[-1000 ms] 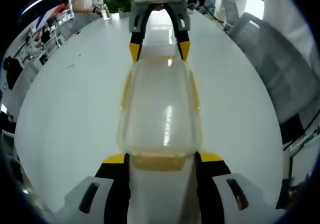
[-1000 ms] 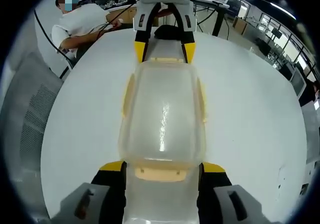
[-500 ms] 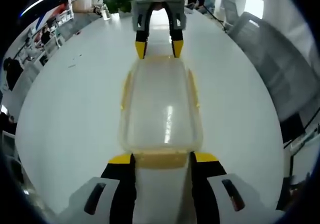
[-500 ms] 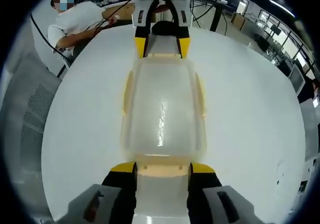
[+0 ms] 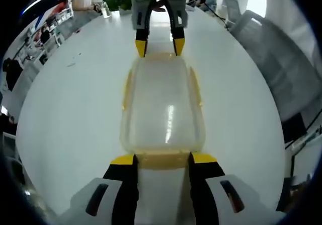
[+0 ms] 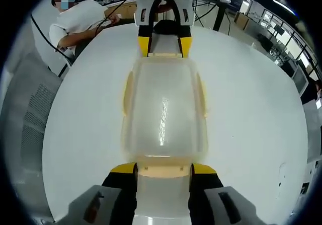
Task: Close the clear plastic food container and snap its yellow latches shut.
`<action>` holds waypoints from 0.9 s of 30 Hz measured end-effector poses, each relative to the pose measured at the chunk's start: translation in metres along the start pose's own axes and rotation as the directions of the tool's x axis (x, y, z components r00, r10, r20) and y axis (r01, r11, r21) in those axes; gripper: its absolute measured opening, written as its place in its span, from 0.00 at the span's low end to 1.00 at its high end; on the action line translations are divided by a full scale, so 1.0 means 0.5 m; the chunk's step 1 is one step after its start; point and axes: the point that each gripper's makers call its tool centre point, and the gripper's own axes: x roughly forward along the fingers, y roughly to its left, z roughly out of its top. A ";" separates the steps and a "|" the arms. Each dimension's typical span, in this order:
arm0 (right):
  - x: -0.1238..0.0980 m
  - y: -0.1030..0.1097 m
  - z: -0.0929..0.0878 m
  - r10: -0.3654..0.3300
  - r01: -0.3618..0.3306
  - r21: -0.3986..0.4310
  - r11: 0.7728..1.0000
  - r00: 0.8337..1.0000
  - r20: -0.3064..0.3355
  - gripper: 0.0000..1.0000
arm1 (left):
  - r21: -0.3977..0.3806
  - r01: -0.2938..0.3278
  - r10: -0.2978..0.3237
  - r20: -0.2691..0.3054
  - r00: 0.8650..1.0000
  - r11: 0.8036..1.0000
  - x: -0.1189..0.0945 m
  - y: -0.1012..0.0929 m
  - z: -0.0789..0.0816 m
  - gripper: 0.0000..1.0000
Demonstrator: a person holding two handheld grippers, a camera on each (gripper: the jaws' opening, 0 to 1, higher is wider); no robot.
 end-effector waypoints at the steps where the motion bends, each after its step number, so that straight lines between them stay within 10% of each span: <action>1: 0.000 0.000 0.000 0.000 0.000 0.003 1.000 1.000 -0.008 0.37 | 0.000 0.001 -0.001 0.001 1.000 1.000 0.001 0.000 0.000 0.39; 27: -0.043 0.021 0.002 0.024 -0.025 0.037 0.999 0.999 0.029 0.34 | 0.014 -0.014 0.015 -0.082 0.996 1.000 -0.044 -0.002 0.034 0.35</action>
